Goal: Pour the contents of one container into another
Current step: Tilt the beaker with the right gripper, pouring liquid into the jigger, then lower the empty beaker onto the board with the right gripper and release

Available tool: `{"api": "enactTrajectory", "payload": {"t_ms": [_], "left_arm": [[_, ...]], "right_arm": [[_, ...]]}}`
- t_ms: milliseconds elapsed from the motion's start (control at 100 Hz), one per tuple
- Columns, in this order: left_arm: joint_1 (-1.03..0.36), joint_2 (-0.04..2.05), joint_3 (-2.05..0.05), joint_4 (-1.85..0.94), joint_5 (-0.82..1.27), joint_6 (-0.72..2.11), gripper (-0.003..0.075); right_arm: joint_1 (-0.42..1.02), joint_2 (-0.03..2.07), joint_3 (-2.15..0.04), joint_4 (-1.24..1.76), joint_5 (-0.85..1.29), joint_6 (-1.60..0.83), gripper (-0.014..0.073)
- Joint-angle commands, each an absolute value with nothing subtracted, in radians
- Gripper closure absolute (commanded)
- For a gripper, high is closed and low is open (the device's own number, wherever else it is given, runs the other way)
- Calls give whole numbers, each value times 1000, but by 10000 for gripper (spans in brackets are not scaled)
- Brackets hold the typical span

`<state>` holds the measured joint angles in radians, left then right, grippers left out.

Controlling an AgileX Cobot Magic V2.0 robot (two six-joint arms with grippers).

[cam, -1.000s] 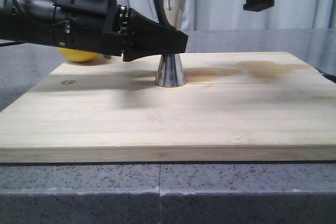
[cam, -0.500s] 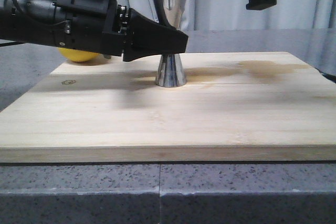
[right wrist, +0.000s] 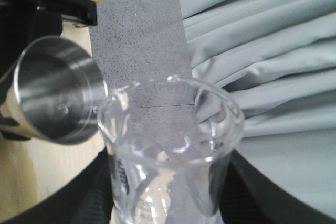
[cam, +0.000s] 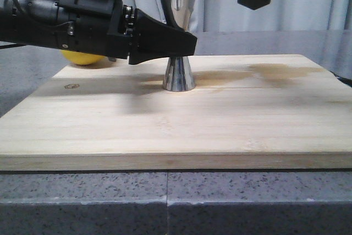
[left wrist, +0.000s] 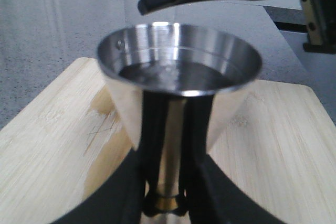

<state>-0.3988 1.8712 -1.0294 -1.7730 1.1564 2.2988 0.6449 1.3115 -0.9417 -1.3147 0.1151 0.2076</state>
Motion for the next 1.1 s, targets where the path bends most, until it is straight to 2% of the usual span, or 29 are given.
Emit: {"api": "enactTrajectory", "payload": {"t_ms": [0,290,530,750,1090], "left_arm": [[-408,1829,-1055,-1851,1261,2290,596],[-408,1829,-1055,-1851,1261,2290,596],[-408,1829,-1055,-1851,1261,2290,596],[-408,1829,-1055,-1851,1261,2290,596],[-408,1829,-1055,-1851,1261,2290,596]], "right_arm": [[645,1287,-980,-1317,106,294,293],[635,1287,-980,-1316,142,497,293],[507,1287,-974,-1316,113,809,293],[366,1284,-896,-1316,-85,995,293],[158,1284,-774,-1269,-386,1012,293]]}}
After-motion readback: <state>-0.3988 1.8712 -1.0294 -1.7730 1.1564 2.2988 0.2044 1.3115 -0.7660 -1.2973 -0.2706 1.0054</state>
